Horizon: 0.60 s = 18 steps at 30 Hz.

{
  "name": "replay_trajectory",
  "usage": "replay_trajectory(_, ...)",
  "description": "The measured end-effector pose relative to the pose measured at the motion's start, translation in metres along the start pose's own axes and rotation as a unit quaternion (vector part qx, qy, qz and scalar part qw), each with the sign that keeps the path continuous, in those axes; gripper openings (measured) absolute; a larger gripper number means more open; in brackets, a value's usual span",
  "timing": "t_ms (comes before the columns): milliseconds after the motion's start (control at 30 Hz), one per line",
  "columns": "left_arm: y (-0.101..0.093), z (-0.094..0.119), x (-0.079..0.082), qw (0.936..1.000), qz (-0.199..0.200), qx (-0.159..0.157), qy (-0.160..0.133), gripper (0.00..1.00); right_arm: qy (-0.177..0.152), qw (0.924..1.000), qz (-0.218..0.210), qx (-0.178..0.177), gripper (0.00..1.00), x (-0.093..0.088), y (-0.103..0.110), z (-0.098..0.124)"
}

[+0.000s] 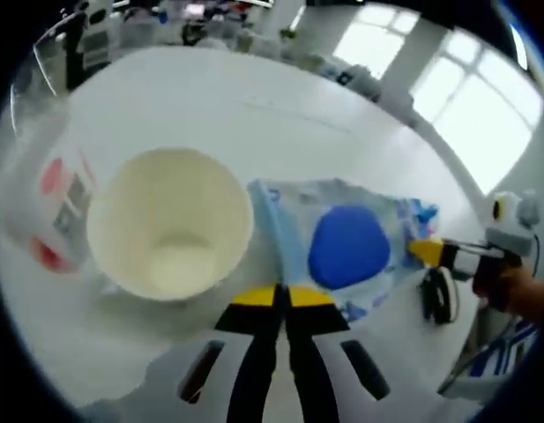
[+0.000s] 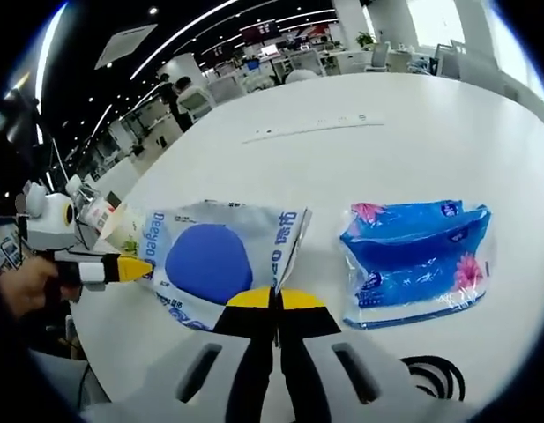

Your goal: Arrange the tabletop items into an orderly group along one side of the table until the central work area is clear of visible clutter.

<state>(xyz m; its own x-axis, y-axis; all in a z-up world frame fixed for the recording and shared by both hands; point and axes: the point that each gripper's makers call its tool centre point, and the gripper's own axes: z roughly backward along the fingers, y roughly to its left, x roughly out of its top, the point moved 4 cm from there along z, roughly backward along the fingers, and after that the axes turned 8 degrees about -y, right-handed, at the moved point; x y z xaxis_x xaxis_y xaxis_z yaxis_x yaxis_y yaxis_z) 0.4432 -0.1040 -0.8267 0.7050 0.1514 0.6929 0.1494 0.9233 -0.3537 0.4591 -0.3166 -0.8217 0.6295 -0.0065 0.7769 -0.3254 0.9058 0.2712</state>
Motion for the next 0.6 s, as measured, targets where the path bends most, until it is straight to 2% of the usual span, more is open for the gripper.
replay_trajectory(233,0.0027,-0.0043,-0.0013,0.9997,0.013,0.008,-0.021,0.00,-0.014,0.9998,0.012,-0.009,0.00,0.0008,-0.0041,-0.0040)
replay_trajectory(600,0.0053,-0.0065,-0.0028,0.9993,0.025,0.009,-0.027,0.00,-0.014,0.9994,0.025,-0.020,0.01,-0.0036,-0.0093,-0.0073)
